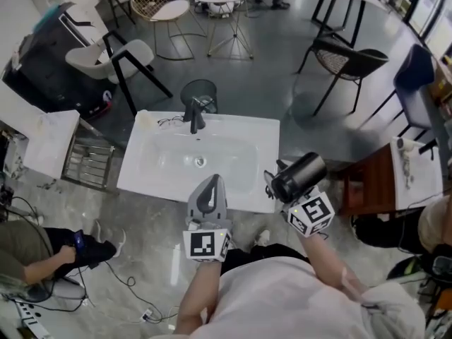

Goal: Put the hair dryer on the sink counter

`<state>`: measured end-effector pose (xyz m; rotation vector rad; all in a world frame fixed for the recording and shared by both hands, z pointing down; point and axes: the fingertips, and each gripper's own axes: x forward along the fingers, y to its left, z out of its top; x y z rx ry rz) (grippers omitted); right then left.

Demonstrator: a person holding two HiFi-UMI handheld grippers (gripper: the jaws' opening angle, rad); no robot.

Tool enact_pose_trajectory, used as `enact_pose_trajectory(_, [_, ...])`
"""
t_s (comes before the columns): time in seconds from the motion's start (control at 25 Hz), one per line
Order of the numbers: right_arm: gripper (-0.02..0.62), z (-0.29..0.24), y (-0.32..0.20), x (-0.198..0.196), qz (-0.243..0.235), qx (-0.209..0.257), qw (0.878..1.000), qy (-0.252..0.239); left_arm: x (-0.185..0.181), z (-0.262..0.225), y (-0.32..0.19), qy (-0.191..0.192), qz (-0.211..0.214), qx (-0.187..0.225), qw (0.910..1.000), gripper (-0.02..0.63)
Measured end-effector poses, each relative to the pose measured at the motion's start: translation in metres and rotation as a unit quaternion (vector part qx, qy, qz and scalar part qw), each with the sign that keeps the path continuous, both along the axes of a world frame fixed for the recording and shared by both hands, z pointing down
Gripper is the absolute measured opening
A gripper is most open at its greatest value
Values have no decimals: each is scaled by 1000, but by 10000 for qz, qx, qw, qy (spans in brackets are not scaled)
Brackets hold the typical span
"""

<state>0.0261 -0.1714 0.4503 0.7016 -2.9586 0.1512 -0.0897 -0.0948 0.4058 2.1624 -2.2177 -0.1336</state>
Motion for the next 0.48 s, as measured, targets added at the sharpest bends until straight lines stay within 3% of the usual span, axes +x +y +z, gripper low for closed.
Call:
enact_pose_trajectory(0.2, [186, 39, -9, -8, 57, -443, 9985, 312, -7, 20, -6, -148, 3, -92, 9998, 2])
enact_pose_trajectory(0.48, [184, 91, -26, -27, 354, -950, 9926, 667, -29, 51, -20, -10, 295, -375, 9989, 2])
